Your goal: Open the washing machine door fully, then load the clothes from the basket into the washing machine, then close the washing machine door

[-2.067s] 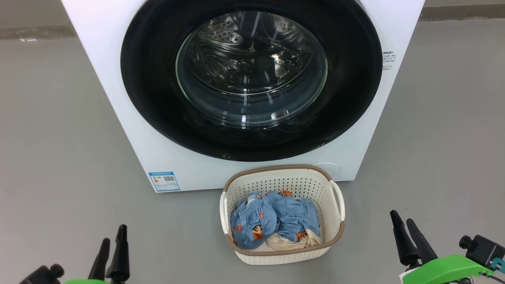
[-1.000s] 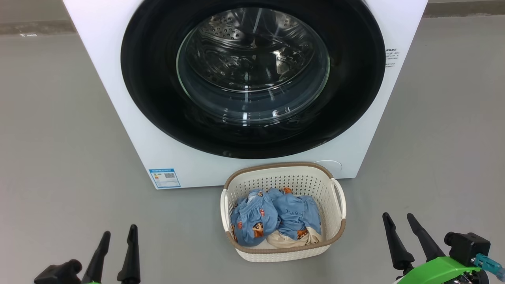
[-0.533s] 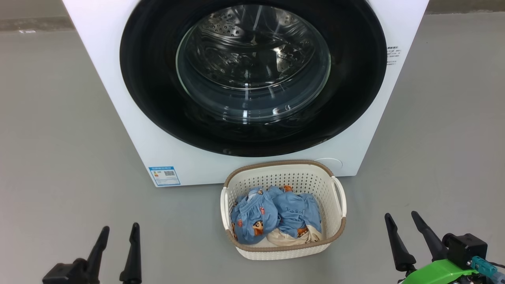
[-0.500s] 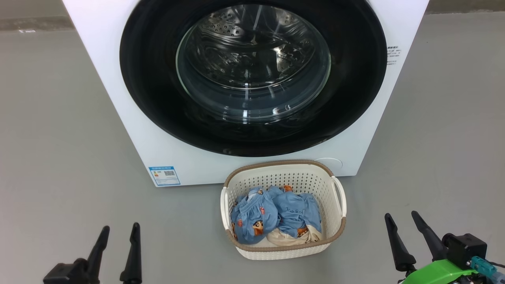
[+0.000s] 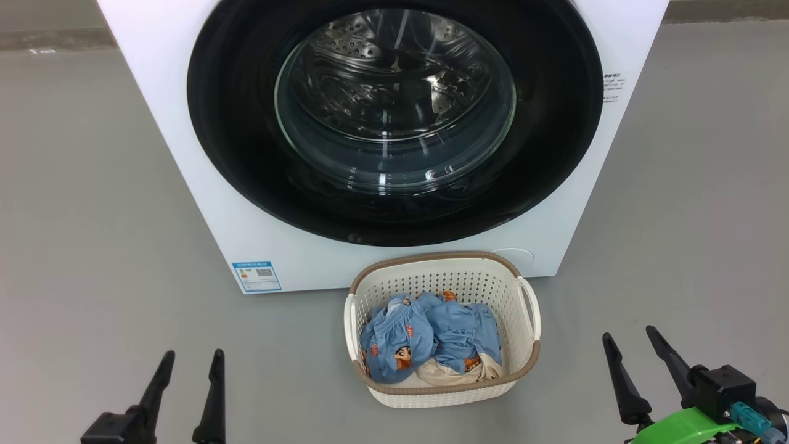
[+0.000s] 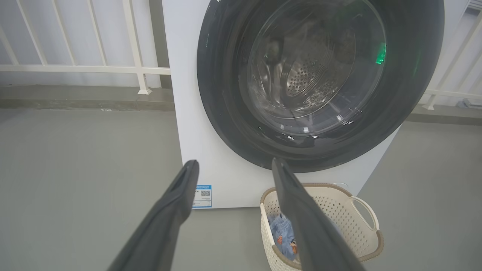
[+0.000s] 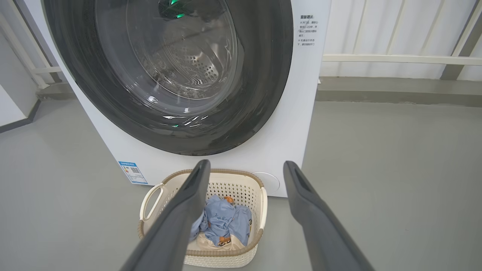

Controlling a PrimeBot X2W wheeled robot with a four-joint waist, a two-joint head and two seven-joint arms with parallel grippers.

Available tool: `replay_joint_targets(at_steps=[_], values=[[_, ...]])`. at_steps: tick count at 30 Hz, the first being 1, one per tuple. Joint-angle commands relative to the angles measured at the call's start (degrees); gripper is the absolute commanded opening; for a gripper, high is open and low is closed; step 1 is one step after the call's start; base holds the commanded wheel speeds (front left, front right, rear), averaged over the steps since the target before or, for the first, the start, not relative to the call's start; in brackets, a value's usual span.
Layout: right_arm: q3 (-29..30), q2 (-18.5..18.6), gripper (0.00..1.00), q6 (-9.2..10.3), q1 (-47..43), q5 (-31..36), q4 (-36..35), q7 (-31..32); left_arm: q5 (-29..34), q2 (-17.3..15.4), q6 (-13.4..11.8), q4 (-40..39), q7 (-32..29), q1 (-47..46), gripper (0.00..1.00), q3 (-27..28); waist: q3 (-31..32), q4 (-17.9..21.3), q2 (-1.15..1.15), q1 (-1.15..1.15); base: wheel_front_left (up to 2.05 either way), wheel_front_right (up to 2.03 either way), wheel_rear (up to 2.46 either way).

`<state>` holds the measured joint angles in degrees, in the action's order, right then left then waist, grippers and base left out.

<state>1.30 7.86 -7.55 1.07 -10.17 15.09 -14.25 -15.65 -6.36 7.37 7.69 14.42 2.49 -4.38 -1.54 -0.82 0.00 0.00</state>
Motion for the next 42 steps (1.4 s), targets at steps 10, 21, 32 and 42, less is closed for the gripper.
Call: replay_joint_targets(at_steps=[10, 21, 32, 42], values=[[-0.1, 0.3, 1.00, 0.06, -0.4, 0.6, -1.9, -0.7, -0.7, -1.0, 0.1, -0.2, 0.6, -1.0, 1.00, 2.8, -0.1, 0.4, 0.00, 0.00, 0.00, 0.00, 0.00], [0.2, 0.0, 1.00, 0.06, -0.7, 0.6, -1.9, -0.7, 3.5, -0.8, 0.1, 0.3, 0.6, -0.8, 1.00, 3.3, 0.4, 0.8, 0.00, 0.00, 0.28, 0.28, -0.55], [0.7, -0.1, 1.00, 0.06, -0.7, 0.8, -2.5, -0.7, 2.9, -1.0, 0.1, 0.2, 0.6, -1.4, 1.00, 2.6, -0.2, 0.4, 0.00, 0.00, 1.06, 1.06, -2.12], [0.8, -0.4, 1.00, 0.06, -0.3, 0.9, -2.5, -0.7, 2.3, -1.3, 0.1, 0.0, 0.6, -1.9, 1.00, 2.2, -1.1, 0.2, 0.00, 0.00, 1.23, 1.23, -2.46]])
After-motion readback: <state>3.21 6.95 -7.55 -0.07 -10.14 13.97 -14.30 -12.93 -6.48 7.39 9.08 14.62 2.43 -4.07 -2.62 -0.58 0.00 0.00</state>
